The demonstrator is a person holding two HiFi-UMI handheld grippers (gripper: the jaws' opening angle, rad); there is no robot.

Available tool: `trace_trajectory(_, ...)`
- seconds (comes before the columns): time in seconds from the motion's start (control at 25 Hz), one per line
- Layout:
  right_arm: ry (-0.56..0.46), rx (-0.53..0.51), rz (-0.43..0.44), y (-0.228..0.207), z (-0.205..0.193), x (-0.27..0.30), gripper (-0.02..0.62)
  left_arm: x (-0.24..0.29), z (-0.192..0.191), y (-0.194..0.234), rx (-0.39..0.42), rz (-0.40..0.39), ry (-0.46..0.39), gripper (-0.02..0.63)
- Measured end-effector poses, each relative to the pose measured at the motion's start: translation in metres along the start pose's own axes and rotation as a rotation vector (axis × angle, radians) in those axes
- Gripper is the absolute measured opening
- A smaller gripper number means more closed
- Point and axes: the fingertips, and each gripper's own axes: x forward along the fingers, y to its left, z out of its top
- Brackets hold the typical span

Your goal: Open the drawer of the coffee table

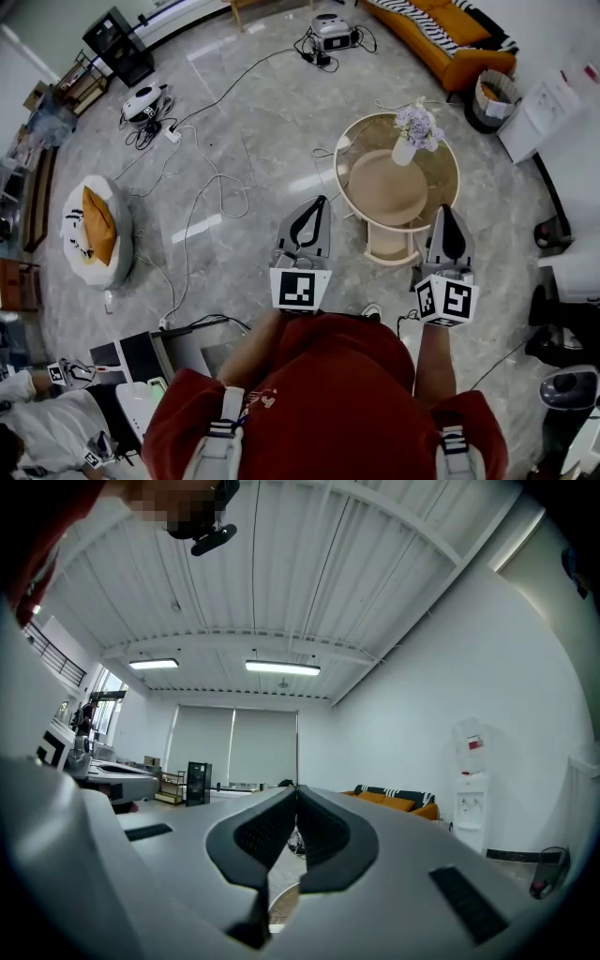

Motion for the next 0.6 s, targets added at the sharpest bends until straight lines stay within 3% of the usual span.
trace_trajectory(0.6,-0.006,0.004,0.017,-0.014,0.004,-0.005,0.021,-0.001,0.008,-0.017,0.01,0.008,-0.001,0.014)
